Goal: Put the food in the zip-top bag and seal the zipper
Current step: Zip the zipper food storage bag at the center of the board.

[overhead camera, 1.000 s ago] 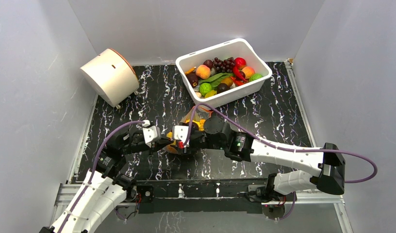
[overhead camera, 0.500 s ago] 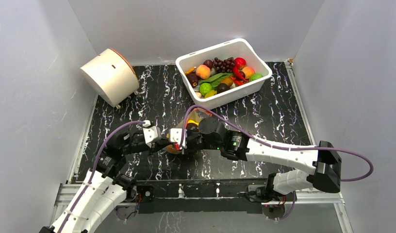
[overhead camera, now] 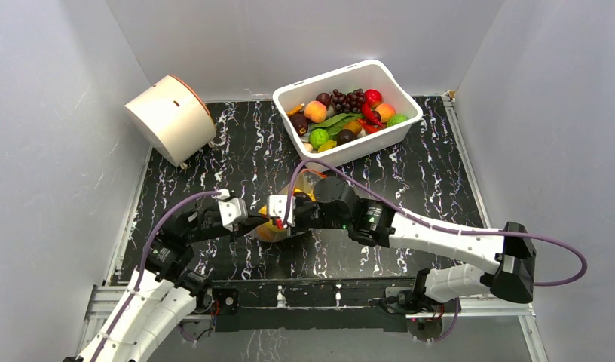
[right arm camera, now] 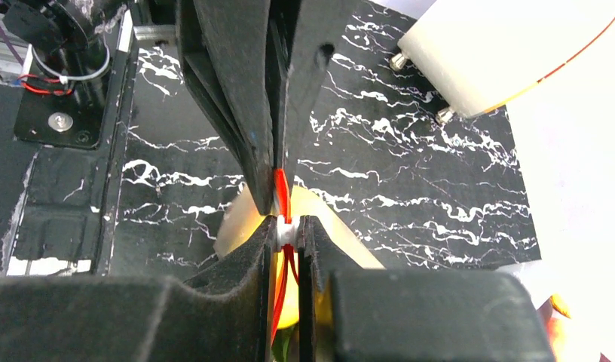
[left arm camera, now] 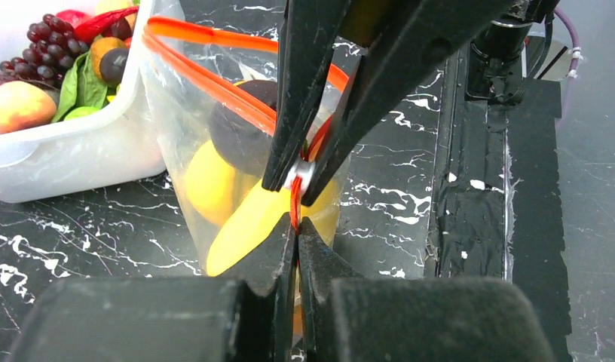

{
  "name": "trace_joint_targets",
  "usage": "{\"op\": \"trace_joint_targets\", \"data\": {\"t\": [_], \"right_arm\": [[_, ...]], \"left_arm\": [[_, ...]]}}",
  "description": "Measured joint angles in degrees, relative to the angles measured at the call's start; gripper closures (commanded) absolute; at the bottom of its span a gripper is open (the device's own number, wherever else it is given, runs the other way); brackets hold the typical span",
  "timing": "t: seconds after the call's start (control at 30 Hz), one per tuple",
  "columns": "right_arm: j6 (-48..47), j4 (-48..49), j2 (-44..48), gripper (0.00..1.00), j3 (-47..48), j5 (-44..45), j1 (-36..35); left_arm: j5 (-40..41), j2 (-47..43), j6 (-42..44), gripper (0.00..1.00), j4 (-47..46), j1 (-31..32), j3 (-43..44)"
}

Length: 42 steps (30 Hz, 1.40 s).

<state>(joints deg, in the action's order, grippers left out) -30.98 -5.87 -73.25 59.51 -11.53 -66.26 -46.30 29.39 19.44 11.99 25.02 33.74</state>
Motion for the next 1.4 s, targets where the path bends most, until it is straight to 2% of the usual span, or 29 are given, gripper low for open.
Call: {"op": "trace_joint_targets", "data": {"t": [0.5,0.6,0.67,0.8,0.97,1.17,1.23,1.3,1.4], "right_arm": [[-1.51,-7.82,3.80,1.00,0.50,0.00,2.29],[-1.05,-8.09,3.80,1.00,0.66,-0.61,2.60],[-0.35,-8.72,3.85,1.00,0.70,-0.90,3.10],[1.11,-8.96,3.85,1.00,0.70,-2.34,3.89],[1.97,-8.90,3.58,1.00,0.70,-3.67,3.93],[2.67,-7.65,2.51,1.00,0.70,-5.18,3.93],[2.80,-7.41,2.29,1.00,0.70,-5.38,3.93],[2.89,-7.15,2.21,1.00,0.70,-5.42,3.93],[3.02,-6.99,2.08,1.00,0.70,-5.35,3.98]], "left_arm": [[-0.04,-1.68,-2.62,1.00,-3.28,0.28,-0.74],[0.61,-1.68,-3.39,0.74,-3.85,0.28,-0.90],[0.90,-1.66,-3.89,0.63,-4.70,0.26,-0.94],[0.39,-0.52,-4.76,0.56,-6.03,0.26,-0.96],[-1.27,2.75,-4.70,0.55,-5.99,0.26,-0.96],[-2.97,4.90,-5.05,0.63,-6.99,0.26,-0.96],[-3.52,5.07,-5.55,0.73,-8.04,0.26,-0.96],[-4.20,5.33,-5.99,1.00,-9.03,0.26,-0.96],[-4.98,6.08,-5.81,1.00,-8.94,0.26,-0.83]]}}
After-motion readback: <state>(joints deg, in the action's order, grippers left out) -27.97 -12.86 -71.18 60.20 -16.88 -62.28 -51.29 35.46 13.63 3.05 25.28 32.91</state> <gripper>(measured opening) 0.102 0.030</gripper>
